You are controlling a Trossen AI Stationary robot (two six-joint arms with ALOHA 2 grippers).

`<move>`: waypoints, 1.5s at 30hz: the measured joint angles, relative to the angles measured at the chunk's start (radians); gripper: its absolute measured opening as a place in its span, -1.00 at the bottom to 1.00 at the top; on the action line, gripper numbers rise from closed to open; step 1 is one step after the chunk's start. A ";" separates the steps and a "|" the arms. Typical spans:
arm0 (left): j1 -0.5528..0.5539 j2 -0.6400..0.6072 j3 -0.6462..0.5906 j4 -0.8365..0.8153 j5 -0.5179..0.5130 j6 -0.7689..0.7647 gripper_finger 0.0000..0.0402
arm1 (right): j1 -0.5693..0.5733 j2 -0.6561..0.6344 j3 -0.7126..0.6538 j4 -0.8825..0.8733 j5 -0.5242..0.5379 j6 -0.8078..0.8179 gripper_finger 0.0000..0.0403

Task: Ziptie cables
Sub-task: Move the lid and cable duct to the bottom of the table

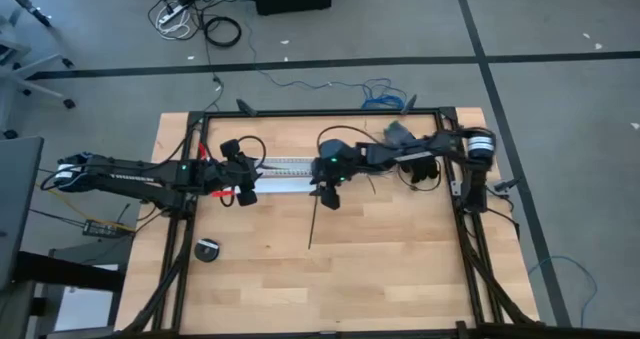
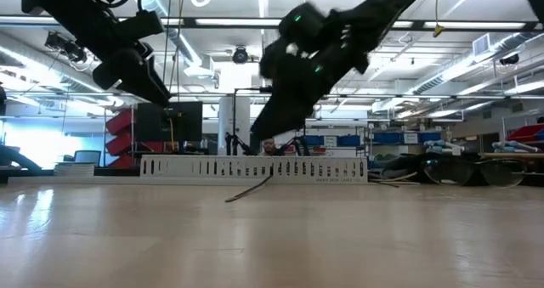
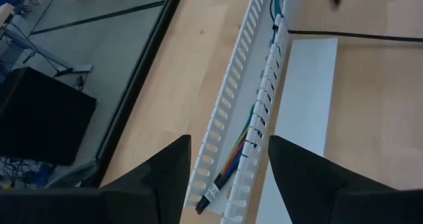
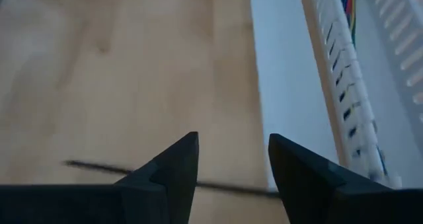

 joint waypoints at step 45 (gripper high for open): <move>0.000 0.001 -0.001 0.028 -0.034 0.049 -0.02 | -0.051 0.219 0.242 -0.063 0.079 -0.111 0.37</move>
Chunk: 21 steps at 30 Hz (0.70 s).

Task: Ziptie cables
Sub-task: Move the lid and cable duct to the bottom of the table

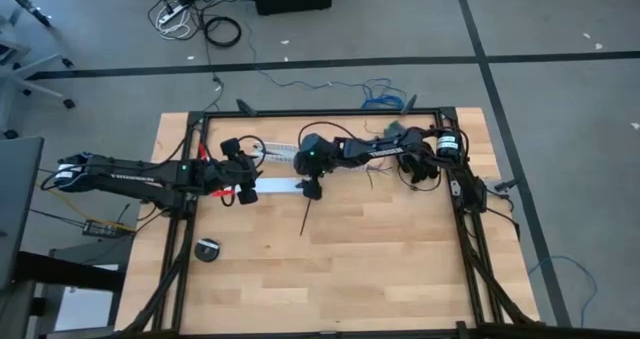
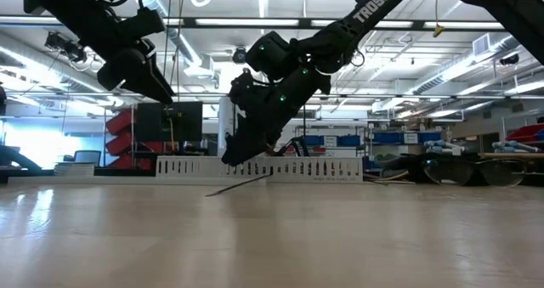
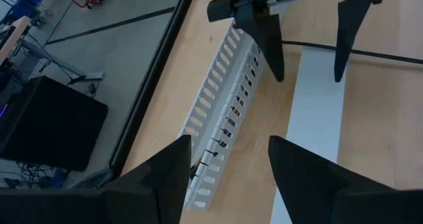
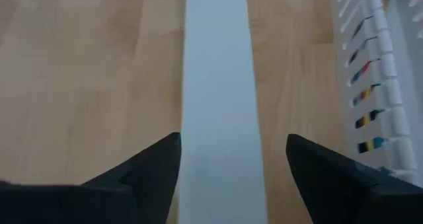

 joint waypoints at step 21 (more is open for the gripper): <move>0.000 0.000 0.000 0.003 -0.013 -0.003 -0.02 | 0.023 0.061 0.003 -0.040 0.045 -0.011 0.54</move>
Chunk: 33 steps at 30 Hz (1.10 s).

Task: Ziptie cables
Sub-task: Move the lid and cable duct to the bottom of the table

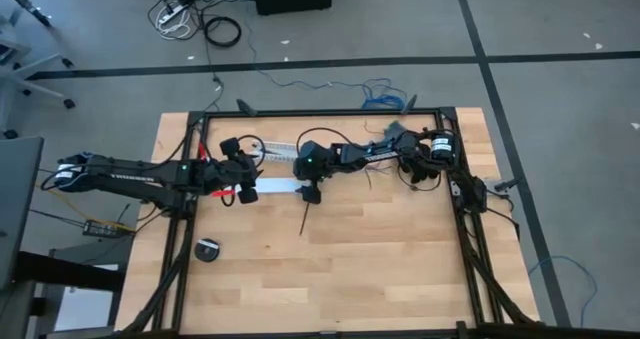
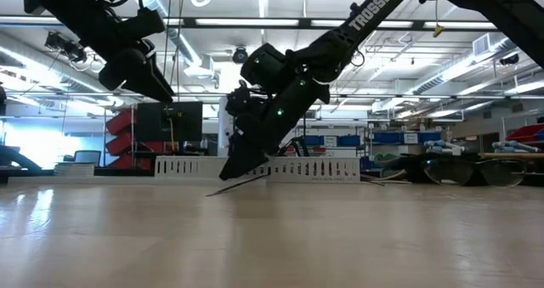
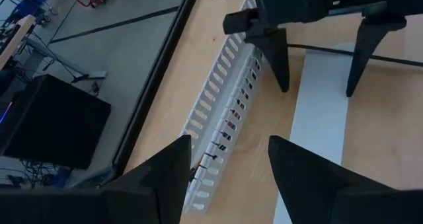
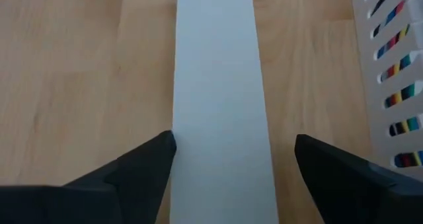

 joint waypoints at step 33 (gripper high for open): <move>0.002 0.000 0.000 -0.008 -0.026 0.012 -0.02 | 0.065 -0.155 -0.007 -0.450 0.098 0.028 -0.35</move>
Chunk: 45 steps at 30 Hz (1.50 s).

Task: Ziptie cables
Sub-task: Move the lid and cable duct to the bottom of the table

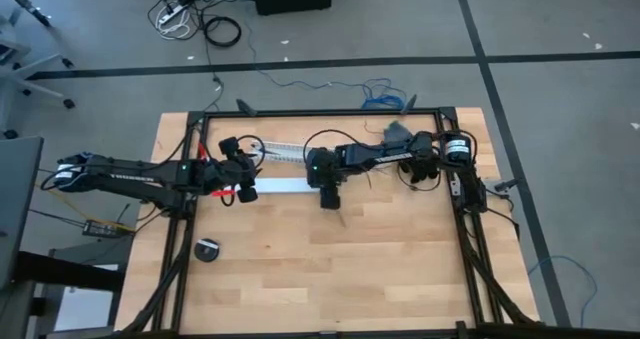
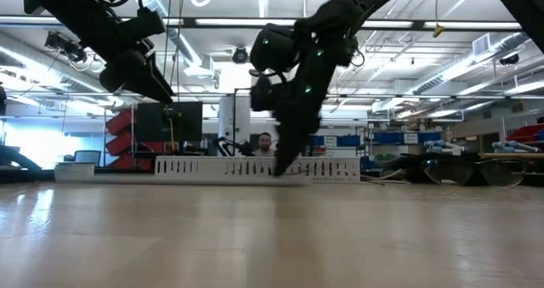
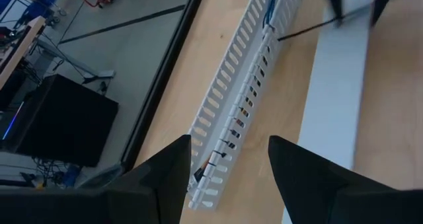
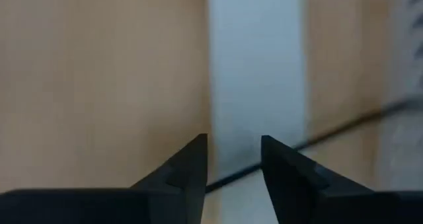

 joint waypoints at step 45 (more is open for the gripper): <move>0.000 0.000 0.000 0.053 -0.001 -0.003 -0.02 | -0.020 -0.078 -0.177 -0.186 -0.144 0.076 -1.00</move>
